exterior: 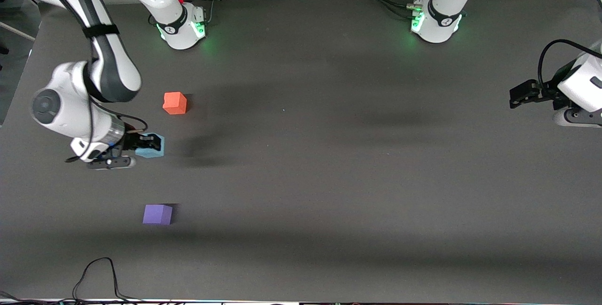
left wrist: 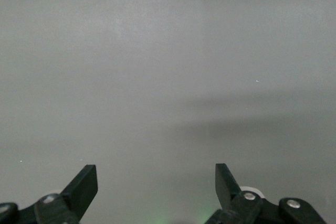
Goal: Place blue block between orange and purple blocks
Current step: 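Move the blue cube between the orange and purple cubes, lower it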
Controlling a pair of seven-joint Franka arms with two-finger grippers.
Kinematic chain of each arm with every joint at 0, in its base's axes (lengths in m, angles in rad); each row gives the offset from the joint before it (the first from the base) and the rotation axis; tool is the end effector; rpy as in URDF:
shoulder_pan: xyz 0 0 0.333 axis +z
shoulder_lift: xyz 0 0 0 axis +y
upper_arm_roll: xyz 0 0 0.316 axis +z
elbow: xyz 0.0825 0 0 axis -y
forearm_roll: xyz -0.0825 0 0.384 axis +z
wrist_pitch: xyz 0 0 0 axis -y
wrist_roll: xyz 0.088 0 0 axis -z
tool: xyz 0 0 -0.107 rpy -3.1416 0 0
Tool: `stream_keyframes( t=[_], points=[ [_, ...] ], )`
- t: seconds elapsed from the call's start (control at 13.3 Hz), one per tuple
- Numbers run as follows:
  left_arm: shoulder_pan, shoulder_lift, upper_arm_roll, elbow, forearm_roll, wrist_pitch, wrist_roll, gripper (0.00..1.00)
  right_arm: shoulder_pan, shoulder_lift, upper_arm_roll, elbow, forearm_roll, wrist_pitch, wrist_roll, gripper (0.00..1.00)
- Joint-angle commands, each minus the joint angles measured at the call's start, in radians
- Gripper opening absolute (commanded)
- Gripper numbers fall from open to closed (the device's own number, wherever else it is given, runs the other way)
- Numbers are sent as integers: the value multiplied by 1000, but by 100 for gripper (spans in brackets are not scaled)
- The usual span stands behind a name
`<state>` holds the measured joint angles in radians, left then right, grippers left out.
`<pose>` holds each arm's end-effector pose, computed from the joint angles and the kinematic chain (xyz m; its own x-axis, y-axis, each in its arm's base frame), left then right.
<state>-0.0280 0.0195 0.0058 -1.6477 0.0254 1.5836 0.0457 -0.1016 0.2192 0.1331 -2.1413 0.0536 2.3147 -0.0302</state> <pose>0.5575 -0.0097 0.5785 0.9941 -0.0681 -0.0846 -0.0701 -0.9973 -0.0215 0.5610 0.0179 0.2991 0.9988 0.0235 -0.0436 0.0205 -0.9975 -0.0679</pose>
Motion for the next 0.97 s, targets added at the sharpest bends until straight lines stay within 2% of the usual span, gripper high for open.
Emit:
stream_keyframes(
  t=[0.0, 0.3, 0.6, 0.67, 0.75, 0.82, 0.9],
  points=[
    [-7, -9, 5, 3, -4, -14, -3, 100, -3, 90, 2, -12, 9, 136, -33, 33],
    [-7, -9, 5, 2, -4, -13, -4, 100, -4, 181, -3, -48, 8, 294, -31, 34],
    [-7, -9, 5, 2, -5, -11, -4, 100, -6, 198, -27, -63, 5, 304, -33, 40],
    [-7, -9, 5, 2, -5, -11, -4, 100, -6, 200, -27, -63, 5, 304, -31, 52],
    [-7, -9, 5, 0, -5, -11, -4, 100, -3, 198, -30, -62, 5, 301, -25, 78],
    [-7, -9, 5, 2, -5, -11, -4, 100, 0, 189, -30, -62, 5, 295, -16, 100],
    [-7, -9, 5, 0, -5, -11, -4, 100, 0, 180, -30, -57, 5, 278, -14, 100]
  ],
)
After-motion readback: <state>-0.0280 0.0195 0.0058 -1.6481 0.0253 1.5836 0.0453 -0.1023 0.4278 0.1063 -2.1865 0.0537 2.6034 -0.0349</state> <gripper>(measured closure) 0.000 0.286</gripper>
